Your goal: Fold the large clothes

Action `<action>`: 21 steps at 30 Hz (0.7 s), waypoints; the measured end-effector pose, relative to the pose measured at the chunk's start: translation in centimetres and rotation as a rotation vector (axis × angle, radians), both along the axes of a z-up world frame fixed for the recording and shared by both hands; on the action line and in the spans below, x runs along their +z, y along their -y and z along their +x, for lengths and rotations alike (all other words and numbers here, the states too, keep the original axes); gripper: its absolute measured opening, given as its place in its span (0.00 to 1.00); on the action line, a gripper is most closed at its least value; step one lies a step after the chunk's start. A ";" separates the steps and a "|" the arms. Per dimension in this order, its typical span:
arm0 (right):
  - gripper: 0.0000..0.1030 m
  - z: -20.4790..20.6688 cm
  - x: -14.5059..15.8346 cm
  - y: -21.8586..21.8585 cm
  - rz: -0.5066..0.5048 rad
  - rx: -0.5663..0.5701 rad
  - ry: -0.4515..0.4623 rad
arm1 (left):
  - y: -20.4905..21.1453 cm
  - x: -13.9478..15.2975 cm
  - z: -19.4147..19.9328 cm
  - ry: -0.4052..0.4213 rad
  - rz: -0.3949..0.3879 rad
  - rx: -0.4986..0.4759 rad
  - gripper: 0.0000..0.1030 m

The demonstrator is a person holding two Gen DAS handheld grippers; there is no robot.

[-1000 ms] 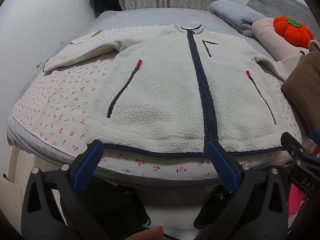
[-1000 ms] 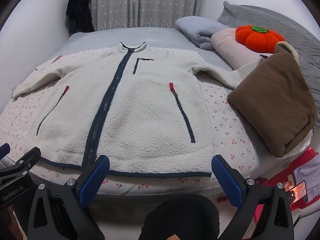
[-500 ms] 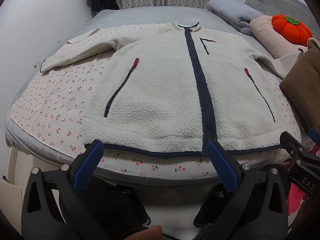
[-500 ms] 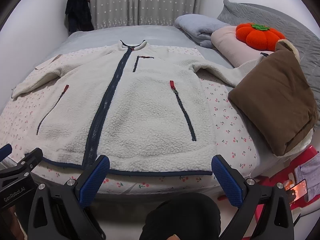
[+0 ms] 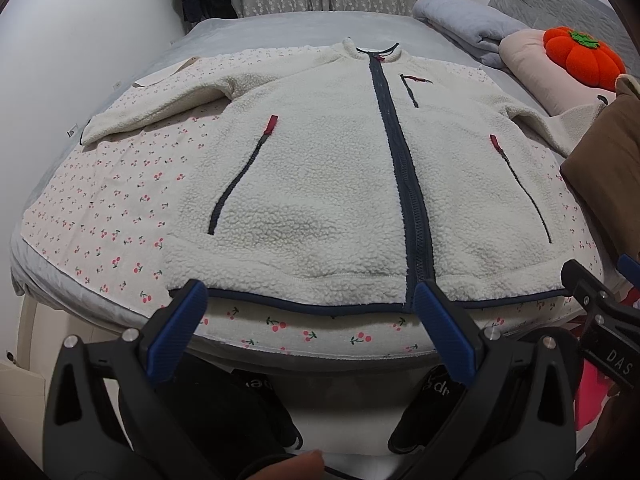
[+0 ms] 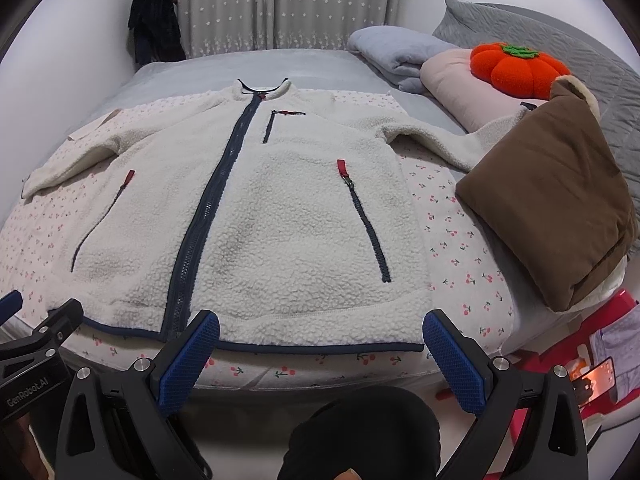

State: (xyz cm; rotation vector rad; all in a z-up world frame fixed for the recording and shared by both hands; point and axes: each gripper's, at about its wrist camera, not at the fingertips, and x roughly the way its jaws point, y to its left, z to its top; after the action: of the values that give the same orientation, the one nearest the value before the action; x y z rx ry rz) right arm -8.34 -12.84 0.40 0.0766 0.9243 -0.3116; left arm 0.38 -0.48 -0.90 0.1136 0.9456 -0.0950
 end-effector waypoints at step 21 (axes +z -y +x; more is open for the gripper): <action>1.00 0.4 -0.2 -0.5 -0.007 0.012 -0.007 | -0.1 -0.2 0.3 -0.005 -0.005 0.001 1.00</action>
State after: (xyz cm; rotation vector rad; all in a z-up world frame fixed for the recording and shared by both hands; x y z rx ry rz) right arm -7.97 -12.37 0.23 0.0635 0.9305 -0.3044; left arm 0.64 -0.35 -1.08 0.1084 0.9504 -0.0968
